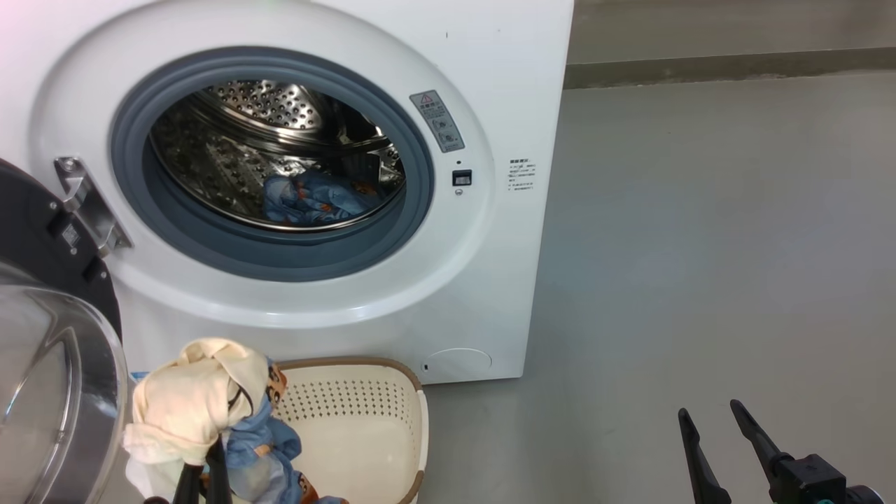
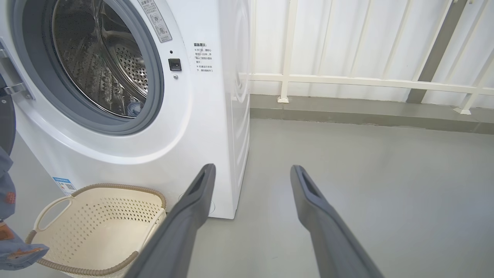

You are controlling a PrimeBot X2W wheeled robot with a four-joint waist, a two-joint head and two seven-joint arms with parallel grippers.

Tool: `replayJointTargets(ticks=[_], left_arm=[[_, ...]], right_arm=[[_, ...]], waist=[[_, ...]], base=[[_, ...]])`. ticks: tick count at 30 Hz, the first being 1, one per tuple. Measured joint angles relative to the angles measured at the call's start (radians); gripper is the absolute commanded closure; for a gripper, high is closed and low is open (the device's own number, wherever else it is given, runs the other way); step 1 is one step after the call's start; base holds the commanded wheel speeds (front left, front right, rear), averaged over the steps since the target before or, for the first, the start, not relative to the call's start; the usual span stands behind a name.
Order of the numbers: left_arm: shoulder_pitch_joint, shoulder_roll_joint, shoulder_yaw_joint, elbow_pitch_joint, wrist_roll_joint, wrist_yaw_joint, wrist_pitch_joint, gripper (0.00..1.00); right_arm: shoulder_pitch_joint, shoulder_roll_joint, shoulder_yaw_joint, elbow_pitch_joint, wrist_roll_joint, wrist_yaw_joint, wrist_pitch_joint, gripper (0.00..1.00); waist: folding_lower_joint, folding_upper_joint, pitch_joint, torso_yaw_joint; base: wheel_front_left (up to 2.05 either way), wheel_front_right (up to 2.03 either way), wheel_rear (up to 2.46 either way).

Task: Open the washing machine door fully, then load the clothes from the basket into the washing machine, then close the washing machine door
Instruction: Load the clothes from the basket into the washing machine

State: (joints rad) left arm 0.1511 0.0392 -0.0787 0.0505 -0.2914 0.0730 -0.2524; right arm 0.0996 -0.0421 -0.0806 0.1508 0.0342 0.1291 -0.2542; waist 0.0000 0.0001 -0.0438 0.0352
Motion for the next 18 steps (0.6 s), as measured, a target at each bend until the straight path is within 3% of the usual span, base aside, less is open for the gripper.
replayJointTargets(ticks=[18], left_arm=[[0.014,0.001,0.014,-0.049,0.025,-0.008,0.000,1.00]], right_arm=[[0.002,0.000,0.020,-0.002,0.000,0.000,0.000,0.00]], waist=[[0.0000,0.0000,0.004,-0.030]], base=[[0.00,0.00,0.00]])
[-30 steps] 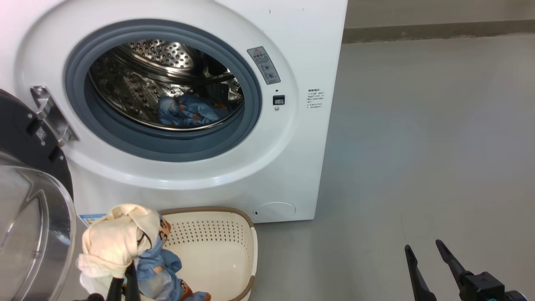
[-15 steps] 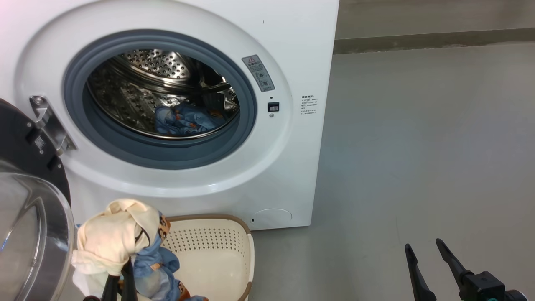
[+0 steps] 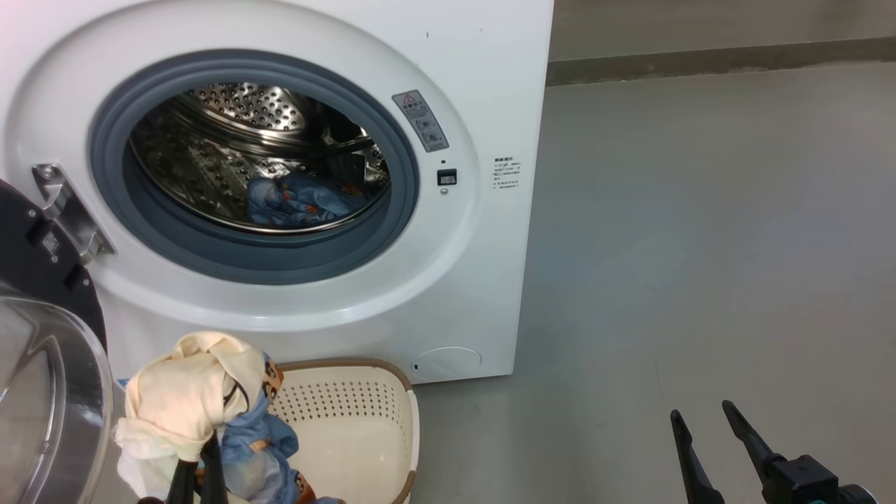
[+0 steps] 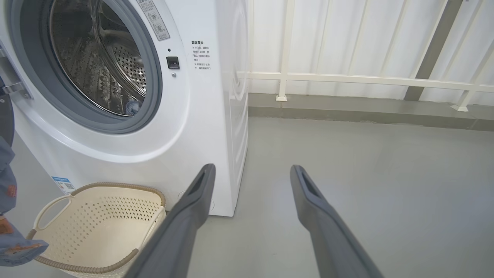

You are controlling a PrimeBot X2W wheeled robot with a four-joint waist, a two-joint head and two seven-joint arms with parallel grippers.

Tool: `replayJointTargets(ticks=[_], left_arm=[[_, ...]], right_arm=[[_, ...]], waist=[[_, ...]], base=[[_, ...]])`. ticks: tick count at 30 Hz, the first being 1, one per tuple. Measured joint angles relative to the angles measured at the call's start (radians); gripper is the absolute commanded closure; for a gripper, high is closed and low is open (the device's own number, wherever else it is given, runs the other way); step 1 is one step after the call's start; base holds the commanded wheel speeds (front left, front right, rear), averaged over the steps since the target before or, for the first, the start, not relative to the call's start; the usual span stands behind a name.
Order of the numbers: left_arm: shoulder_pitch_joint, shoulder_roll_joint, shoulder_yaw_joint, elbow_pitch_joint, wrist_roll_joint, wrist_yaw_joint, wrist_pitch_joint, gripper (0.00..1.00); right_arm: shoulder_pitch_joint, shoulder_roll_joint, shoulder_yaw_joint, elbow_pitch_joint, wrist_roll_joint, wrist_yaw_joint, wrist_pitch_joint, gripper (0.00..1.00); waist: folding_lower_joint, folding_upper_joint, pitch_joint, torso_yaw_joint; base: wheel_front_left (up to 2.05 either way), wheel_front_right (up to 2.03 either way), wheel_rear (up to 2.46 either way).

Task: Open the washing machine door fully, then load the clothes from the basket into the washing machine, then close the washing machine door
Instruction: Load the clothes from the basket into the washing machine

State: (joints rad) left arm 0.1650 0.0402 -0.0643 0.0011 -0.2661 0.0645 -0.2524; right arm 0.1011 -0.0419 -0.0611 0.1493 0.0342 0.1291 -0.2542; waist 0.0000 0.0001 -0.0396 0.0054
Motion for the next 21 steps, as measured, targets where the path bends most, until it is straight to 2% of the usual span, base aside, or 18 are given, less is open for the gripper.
replayJointTargets(ticks=[11,21], left_arm=[[-0.030,0.000,-0.003,-0.001,-0.002,0.001,0.000,1.00],[-0.260,-0.002,0.036,0.052,0.012,-0.007,0.000,1.00]], right_arm=[[-0.001,0.000,0.005,-0.003,0.008,0.000,0.000,0.00],[-0.087,0.000,0.029,-0.006,0.041,0.000,0.000,0.00]], waist=[[0.0001,0.0000,0.048,-0.018],[0.0000,0.0000,0.161,-0.054]], base=[[0.00,0.00,0.00],[0.00,0.00,0.00]])
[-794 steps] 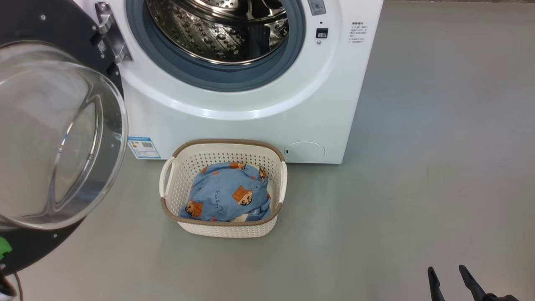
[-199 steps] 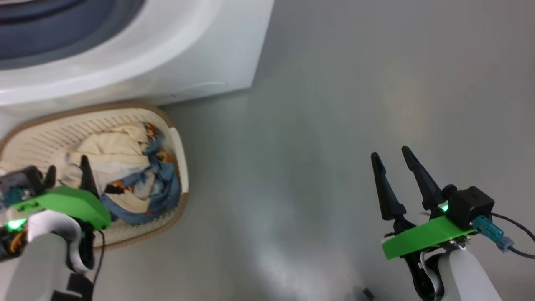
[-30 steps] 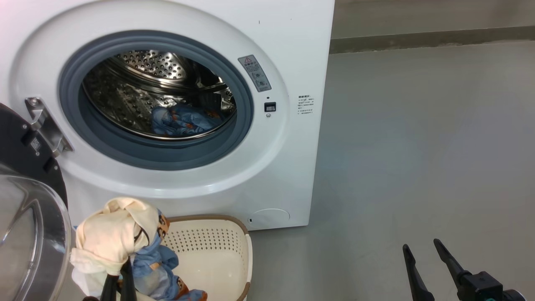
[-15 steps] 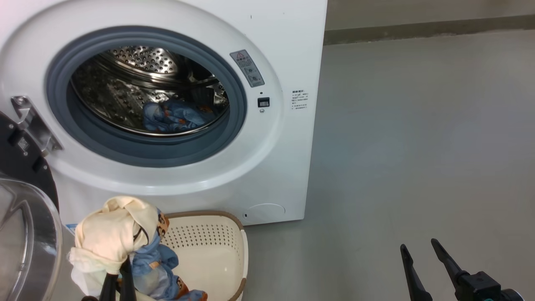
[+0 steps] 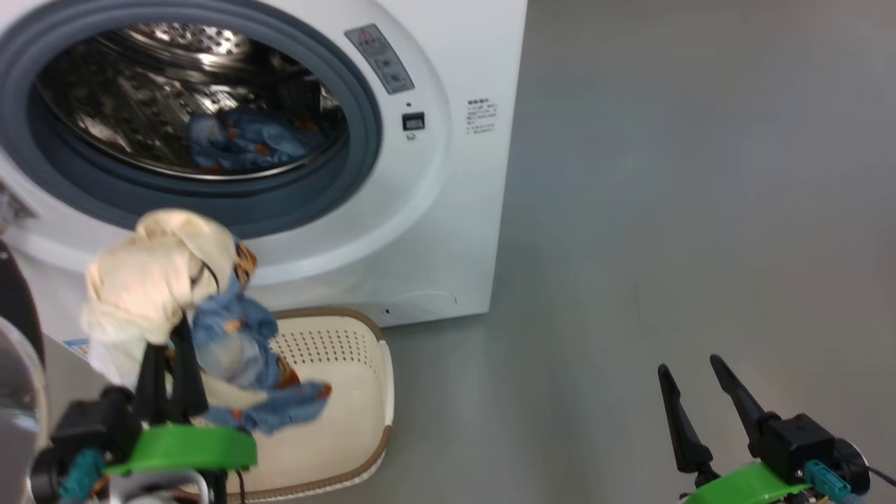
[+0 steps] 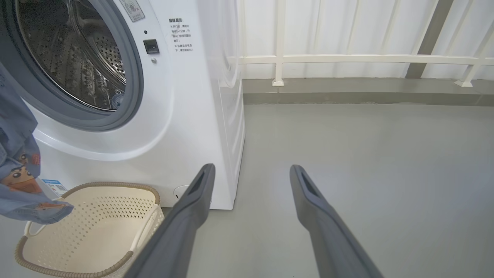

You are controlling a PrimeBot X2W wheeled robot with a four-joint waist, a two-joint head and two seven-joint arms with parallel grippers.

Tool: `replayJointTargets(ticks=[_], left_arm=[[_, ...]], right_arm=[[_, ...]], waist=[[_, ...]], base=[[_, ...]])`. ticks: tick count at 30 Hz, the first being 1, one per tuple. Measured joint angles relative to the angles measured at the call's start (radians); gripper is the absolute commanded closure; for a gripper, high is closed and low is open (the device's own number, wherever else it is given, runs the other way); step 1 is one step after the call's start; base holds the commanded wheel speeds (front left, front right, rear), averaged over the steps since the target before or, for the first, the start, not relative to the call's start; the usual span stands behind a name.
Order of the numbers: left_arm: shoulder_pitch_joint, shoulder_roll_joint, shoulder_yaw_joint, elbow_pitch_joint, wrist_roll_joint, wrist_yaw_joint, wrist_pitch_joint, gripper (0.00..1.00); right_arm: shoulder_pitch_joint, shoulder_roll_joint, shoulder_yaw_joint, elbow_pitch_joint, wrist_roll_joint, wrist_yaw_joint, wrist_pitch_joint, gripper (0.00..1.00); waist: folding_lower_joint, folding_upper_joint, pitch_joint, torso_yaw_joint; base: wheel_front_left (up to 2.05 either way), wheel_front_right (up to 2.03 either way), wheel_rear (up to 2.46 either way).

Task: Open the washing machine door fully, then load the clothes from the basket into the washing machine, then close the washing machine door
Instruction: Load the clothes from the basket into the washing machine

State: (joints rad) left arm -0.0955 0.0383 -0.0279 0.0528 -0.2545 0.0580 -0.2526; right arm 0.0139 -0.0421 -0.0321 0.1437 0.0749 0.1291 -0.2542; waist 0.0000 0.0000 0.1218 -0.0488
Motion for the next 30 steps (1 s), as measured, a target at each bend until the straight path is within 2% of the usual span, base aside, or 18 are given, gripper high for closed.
replayJointTargets(ticks=[8,12,23,30], left_arm=[[-0.208,0.034,0.061,0.074,0.020,0.000,-0.003,1.00],[-0.326,0.064,0.074,0.155,0.041,0.000,-0.003,1.00],[-0.678,0.157,0.078,0.535,0.073,-0.010,-0.001,1.00],[-0.921,0.227,0.097,0.749,0.075,0.000,-0.002,1.00]], right_arm=[[-0.071,-0.001,0.028,0.004,0.045,0.000,0.000,0.00],[-0.099,-0.001,0.048,0.011,0.052,0.000,0.000,0.00],[-0.130,-0.001,0.089,0.020,0.054,0.000,0.000,0.00],[-0.146,-0.001,0.119,0.026,0.058,0.000,0.000,0.00]], waist=[[-0.0001,0.0000,0.103,-0.052],[0.0000,0.0000,0.154,-0.093],[0.0000,0.0000,0.284,-0.191],[0.0000,0.0000,0.370,-0.239]], base=[[0.00,0.00,0.00],[0.00,0.00,0.00],[0.00,0.00,0.00],[0.00,0.00,0.00]])
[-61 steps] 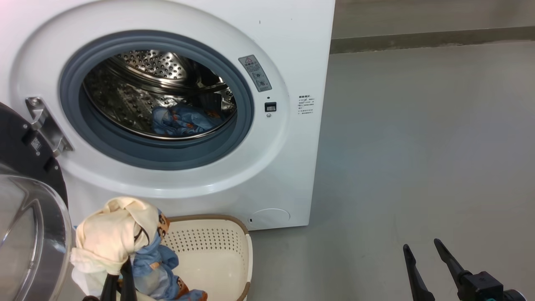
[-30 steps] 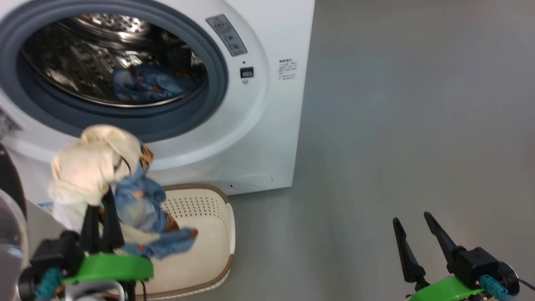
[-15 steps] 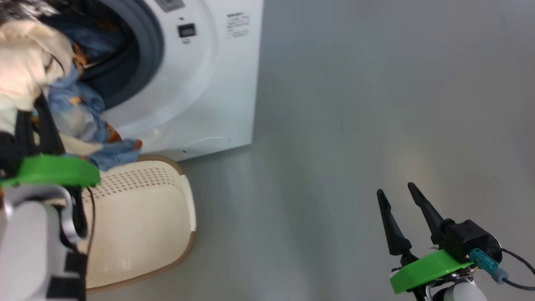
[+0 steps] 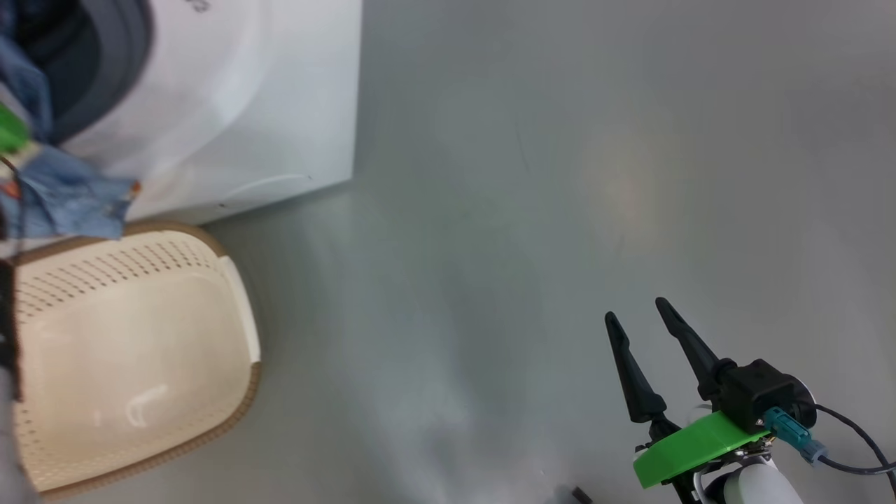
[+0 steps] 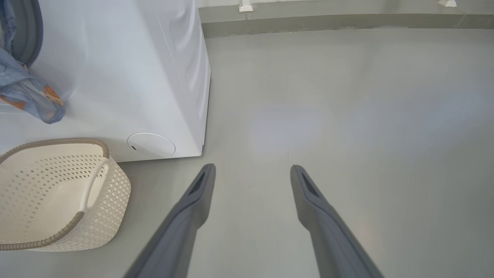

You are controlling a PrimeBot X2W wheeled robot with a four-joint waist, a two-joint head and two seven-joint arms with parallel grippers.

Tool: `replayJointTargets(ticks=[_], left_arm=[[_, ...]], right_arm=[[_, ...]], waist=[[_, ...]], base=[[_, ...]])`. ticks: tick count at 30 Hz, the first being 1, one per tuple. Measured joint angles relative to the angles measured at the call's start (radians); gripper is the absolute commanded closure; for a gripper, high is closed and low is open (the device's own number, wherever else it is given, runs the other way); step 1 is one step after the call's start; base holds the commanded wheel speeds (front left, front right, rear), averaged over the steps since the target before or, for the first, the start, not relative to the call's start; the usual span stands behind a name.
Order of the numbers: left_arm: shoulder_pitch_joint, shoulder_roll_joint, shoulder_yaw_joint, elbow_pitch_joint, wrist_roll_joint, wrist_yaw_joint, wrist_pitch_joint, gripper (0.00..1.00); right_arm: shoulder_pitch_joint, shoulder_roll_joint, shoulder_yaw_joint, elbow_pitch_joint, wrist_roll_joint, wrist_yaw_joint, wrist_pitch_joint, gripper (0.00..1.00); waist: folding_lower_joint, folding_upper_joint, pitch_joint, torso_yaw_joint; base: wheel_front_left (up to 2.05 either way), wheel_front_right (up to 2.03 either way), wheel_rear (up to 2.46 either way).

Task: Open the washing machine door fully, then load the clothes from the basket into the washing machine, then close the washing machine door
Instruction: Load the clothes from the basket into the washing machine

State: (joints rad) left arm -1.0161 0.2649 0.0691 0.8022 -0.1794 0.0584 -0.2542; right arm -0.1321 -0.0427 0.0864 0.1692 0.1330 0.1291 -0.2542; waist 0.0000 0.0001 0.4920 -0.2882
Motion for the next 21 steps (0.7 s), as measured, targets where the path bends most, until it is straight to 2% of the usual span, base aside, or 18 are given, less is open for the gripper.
replayJointTargets(ticks=[4,11,17,21], left_arm=[[-0.122,0.038,-0.020,0.061,0.035,0.000,0.000,1.00],[-0.300,0.061,-0.028,0.077,0.051,0.007,-0.001,1.00],[-0.363,0.074,-0.001,-0.011,0.050,0.013,-0.001,1.00],[-0.389,0.073,0.032,-0.139,0.049,0.016,-0.002,1.00]], right_arm=[[-0.002,0.000,0.002,0.002,0.001,0.000,0.000,0.00],[-0.008,0.001,-0.002,0.001,0.004,0.000,0.000,0.00],[-0.015,0.001,-0.008,-0.015,0.024,0.000,0.000,0.00],[-0.018,0.002,-0.014,-0.022,0.035,0.000,0.000,0.00]], waist=[[-0.0001,0.0000,0.050,-0.024],[0.0000,0.0000,0.139,-0.048],[-0.0001,0.0000,0.198,-0.055],[0.0000,0.0000,0.224,-0.055]], base=[[0.00,0.00,0.00],[0.00,0.00,0.00],[0.00,0.00,0.00],[0.00,0.00,0.00]])
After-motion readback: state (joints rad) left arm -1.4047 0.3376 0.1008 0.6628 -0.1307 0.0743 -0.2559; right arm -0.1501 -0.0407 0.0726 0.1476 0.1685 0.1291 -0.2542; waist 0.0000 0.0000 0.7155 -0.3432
